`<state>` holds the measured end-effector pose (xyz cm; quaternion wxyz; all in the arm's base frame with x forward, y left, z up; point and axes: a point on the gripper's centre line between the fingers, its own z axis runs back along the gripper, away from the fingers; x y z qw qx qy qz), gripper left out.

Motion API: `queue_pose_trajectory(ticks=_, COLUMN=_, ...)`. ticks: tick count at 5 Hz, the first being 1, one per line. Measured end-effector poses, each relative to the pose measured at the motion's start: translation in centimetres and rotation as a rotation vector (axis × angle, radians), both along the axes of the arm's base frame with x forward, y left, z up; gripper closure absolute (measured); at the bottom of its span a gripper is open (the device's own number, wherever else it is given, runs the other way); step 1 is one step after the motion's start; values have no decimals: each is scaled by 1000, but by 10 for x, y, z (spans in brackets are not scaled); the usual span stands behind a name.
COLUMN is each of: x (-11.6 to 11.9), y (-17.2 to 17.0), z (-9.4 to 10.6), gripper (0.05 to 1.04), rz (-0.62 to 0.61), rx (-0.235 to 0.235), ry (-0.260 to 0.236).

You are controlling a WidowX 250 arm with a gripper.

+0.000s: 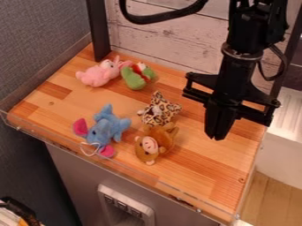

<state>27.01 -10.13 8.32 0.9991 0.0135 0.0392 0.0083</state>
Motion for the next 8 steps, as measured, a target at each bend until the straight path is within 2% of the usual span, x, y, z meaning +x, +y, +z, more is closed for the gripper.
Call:
queue_pose_trajectory(ticks=1, x=12, y=20, z=-1, gripper=1021, rz=103, rx=6, ry=16)
queue_pose_trajectory(ticks=2, x=38, y=60, z=2, gripper=994, rz=295, rx=0, ry=16)
queue_pose_trajectory(ticks=3, x=63, y=104, z=-1, gripper=834, rz=456, rx=-2, ry=23)
queue_pose_trajectory(ticks=4, x=91, y=148, z=-3, gripper=567, rz=509, rx=-10, ry=23)
queue_pose_trajectory(ticks=5, x=112, y=184, z=-8, gripper=262, rz=440, rx=-21, ry=27)
queue_pose_trajectory(ticks=6, x=122, y=215, z=-10, gripper=80, rz=290, rx=-32, ry=28)
queue_pose_trajectory(ticks=7, x=121, y=239, z=-12, gripper=81, rz=167, rx=-43, ry=42)
queue_pose_trajectory(ticks=8, x=120, y=258, z=-13, gripper=85, rz=130, rx=-47, ry=24)
